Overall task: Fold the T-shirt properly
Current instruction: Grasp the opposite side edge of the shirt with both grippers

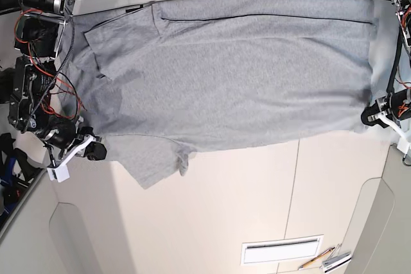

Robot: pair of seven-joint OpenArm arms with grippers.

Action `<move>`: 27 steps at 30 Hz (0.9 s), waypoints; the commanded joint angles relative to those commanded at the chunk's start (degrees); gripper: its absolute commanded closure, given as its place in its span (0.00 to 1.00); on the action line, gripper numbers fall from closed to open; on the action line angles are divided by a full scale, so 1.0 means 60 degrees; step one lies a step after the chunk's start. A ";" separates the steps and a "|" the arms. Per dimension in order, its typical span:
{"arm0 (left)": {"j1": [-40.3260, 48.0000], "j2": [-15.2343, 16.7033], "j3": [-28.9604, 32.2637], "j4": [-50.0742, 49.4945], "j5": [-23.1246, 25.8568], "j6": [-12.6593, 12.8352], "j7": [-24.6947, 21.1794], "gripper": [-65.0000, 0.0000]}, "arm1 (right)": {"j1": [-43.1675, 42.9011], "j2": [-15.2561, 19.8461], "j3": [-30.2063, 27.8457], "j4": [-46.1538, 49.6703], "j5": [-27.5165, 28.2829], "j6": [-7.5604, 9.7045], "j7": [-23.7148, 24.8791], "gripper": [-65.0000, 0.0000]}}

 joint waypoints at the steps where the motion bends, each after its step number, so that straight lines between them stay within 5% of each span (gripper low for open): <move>1: 0.0040 -0.0138 0.0000 0.0000 -0.0197 0.0000 0.0266 1.00 | -0.0189 0.0106 0.0000 0.0157 0.0182 0.0004 -0.0025 1.00; 7: 0.0433 -0.0554 0.0000 0.0000 -0.1446 0.0000 0.1421 1.00 | -0.1781 0.0433 0.0040 0.1628 0.0729 0.0004 -0.0022 1.00; 25: 0.2073 -0.0685 -0.0004 0.0863 -0.2233 0.0000 0.1931 1.00 | -0.3978 0.0419 0.0466 0.2779 0.0619 -0.0004 0.0200 1.00; 27: 0.2073 -0.0685 -0.0004 0.0863 -0.2237 0.0000 0.1927 1.00 | -0.3974 0.0419 0.0466 0.2769 0.0619 -0.0004 0.0200 0.81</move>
